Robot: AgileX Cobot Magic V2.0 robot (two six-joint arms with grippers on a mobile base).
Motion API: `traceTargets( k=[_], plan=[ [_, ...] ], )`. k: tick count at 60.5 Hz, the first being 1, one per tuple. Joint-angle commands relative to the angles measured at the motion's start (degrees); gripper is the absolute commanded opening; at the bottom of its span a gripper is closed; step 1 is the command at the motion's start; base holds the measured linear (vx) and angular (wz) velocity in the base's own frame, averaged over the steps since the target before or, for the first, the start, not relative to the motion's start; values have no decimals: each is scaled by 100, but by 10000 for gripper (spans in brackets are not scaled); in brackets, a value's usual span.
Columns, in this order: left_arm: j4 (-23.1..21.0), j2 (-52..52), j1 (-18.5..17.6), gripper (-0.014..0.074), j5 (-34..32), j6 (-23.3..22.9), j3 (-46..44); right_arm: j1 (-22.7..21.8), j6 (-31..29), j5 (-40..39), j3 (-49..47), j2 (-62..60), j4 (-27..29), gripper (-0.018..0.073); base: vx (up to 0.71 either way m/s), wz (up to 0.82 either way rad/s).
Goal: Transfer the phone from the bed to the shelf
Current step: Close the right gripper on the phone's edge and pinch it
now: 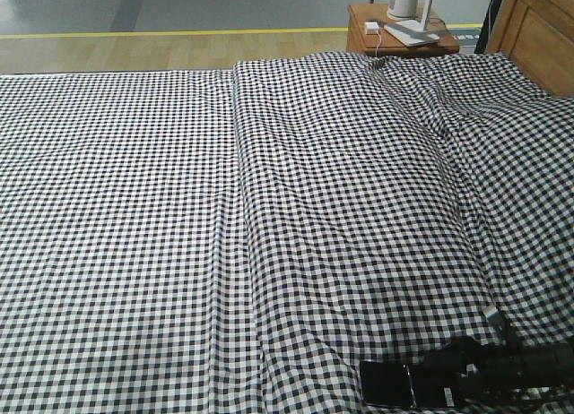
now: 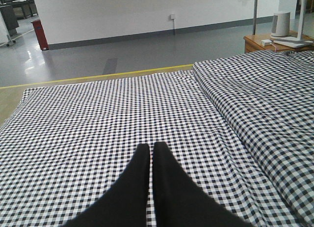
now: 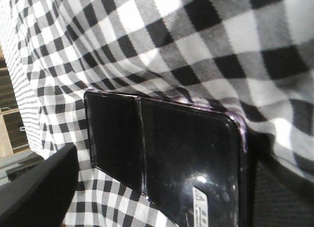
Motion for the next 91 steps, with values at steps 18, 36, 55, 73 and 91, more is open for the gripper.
traceTargets(
  k=[18,36,55,73,91],
  plan=[
    [-52,-78,-10,1,-412,-33,-127,193,-310,843,-6,-157,102,594,0,0],
    [-52,-78,-10,1,-412,-33,-127,507,-450,634,-6,-157,65,546,0,0],
    [-52,-78,-10,1,-412,-33,-127,495,-450,705,-6,-157,-15,134,0,0],
    [-52,-78,-10,1,-412,-33,-127,495,-732,1237,-6,-157,-49,-11,0,0],
    [-52,-78,-10,1,-412,-33,-127,495,-670,1849,5,-252,-121,-8,0,0]
  ],
)
